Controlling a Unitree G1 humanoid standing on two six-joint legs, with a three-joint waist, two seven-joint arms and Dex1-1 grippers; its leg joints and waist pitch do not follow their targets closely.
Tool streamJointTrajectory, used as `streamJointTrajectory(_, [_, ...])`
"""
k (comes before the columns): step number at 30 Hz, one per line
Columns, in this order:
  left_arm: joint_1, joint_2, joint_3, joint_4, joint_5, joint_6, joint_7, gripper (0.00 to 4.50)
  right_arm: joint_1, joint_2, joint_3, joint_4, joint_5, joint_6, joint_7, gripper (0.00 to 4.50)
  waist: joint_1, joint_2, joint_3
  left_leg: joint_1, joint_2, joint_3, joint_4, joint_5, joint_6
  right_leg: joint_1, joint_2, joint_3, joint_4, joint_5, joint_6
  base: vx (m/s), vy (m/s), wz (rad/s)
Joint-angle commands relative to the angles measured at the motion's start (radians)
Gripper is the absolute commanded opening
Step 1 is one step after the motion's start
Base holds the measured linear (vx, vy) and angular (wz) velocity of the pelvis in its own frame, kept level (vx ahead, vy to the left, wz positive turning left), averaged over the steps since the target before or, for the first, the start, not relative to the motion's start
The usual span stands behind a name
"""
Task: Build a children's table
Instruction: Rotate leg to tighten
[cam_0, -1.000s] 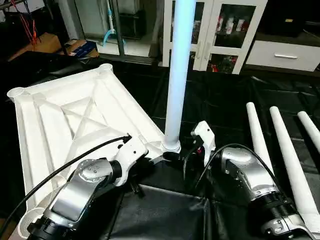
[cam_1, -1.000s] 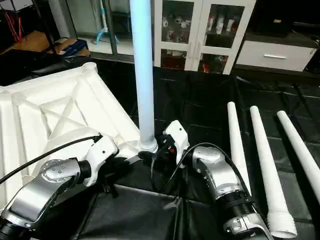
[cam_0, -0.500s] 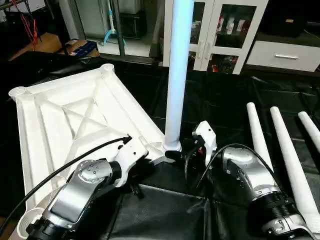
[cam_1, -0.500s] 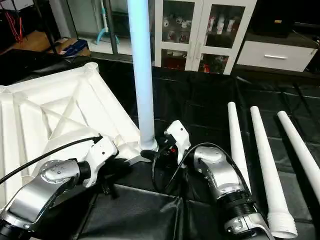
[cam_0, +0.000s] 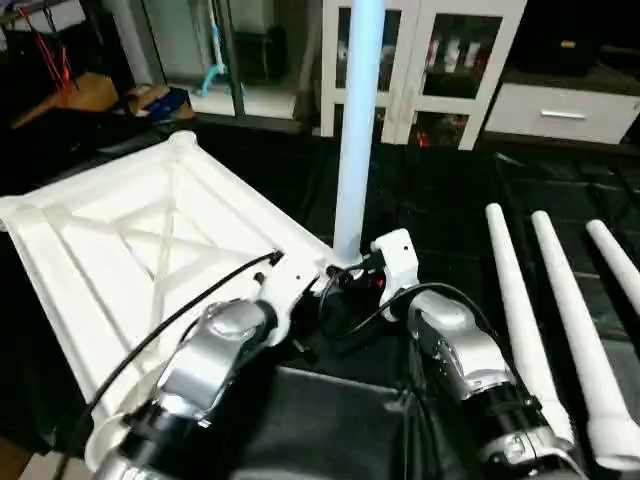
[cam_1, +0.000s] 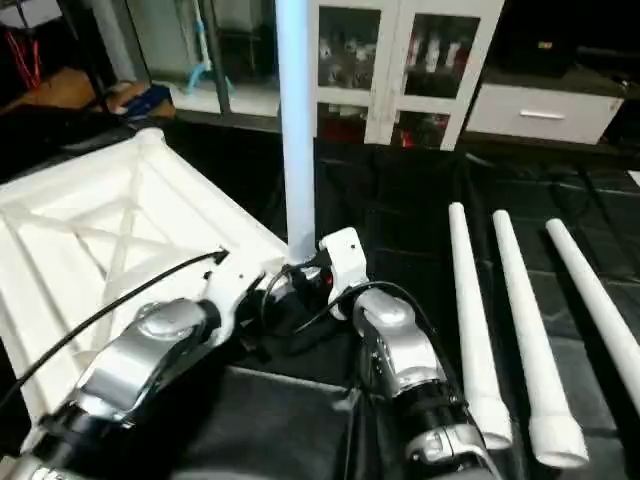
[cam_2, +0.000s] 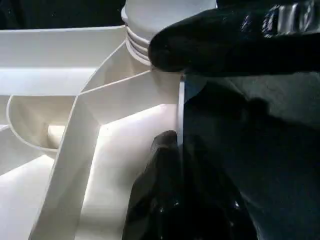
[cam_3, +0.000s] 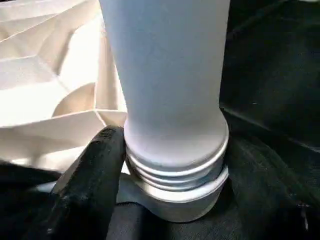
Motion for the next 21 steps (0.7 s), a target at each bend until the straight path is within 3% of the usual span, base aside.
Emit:
streamJointTrajectory(1, [-0.009, -0.032, -0.017, 0.037, -0.004, -0.026, 0.035, 0.00, 0.023, 0.033, 0.051, -0.009, -0.016, 0.008, 0.035, 2.80, -0.002, -0.012, -0.048, -0.004, 0.047, -0.016, -0.076, -0.180, 0.038, 0.043, -0.056, 0.056, -0.086, -0.263, -0.162, 0.000, 0.000, 0.00])
streamJointTrajectory(3, [-0.012, -0.030, -0.017, 0.038, -0.001, -0.035, 0.030, 0.00, 0.019, 0.039, 0.055, -0.012, -0.007, -0.009, 0.051, 2.79, -0.003, -0.006, -0.048, -0.009, 0.047, -0.018, -0.078, -0.189, 0.044, 0.045, -0.056, 0.053, -0.086, -0.276, -0.162, 0.000, 0.000, 0.00])
streamJointTrajectory(6, [0.003, -0.004, -0.017, 0.014, -0.001, -0.047, 0.005, 0.00, 0.017, 0.037, 0.027, -0.044, 0.056, -0.004, 0.083, 3.49, -0.003, -0.007, -0.048, -0.009, 0.048, -0.019, -0.079, -0.196, 0.044, 0.045, -0.057, 0.053, -0.088, -0.290, -0.156, 0.000, 0.000, 0.00])
streamJointTrajectory(11, [0.046, 0.054, -0.020, -0.042, -0.010, -0.077, -0.058, 0.00, 0.021, 0.002, 0.014, -0.101, 0.102, 0.022, 0.181, 3.93, -0.006, -0.009, -0.052, -0.018, 0.050, -0.021, -0.077, -0.149, 0.066, 0.052, -0.057, 0.052, -0.077, -0.206, -0.173, 0.000, 0.000, 0.00])
streamJointTrajectory(16, [0.087, 0.128, -0.028, -0.112, -0.021, -0.101, -0.132, 0.00, 0.002, -0.056, 0.020, -0.106, 0.107, 0.023, 0.260, 4.42, -0.004, -0.005, -0.050, -0.013, 0.052, -0.018, -0.075, -0.149, 0.075, 0.047, -0.057, 0.052, -0.077, -0.209, -0.197, 0.000, 0.000, 0.00])
streamJointTrajectory(18, [0.125, 0.192, -0.032, -0.187, -0.043, -0.119, -0.201, 0.00, -0.013, -0.108, 0.024, -0.110, 0.110, 0.027, 0.323, 4.46, -0.003, -0.007, -0.051, -0.013, 0.055, -0.019, -0.075, -0.142, 0.073, 0.050, -0.057, 0.051, -0.073, -0.190, -0.201, 0.000, 0.000, 0.00])
streamJointTrajectory(21, [0.168, 0.239, -0.030, -0.254, -0.084, -0.129, -0.271, 0.00, -0.014, -0.160, 0.039, -0.112, 0.107, 0.033, 0.403, 4.46, 0.001, -0.001, -0.050, -0.004, 0.054, -0.015, -0.074, -0.142, 0.076, 0.042, -0.053, 0.053, -0.070, -0.167, -0.218, 0.000, 0.000, 0.00])
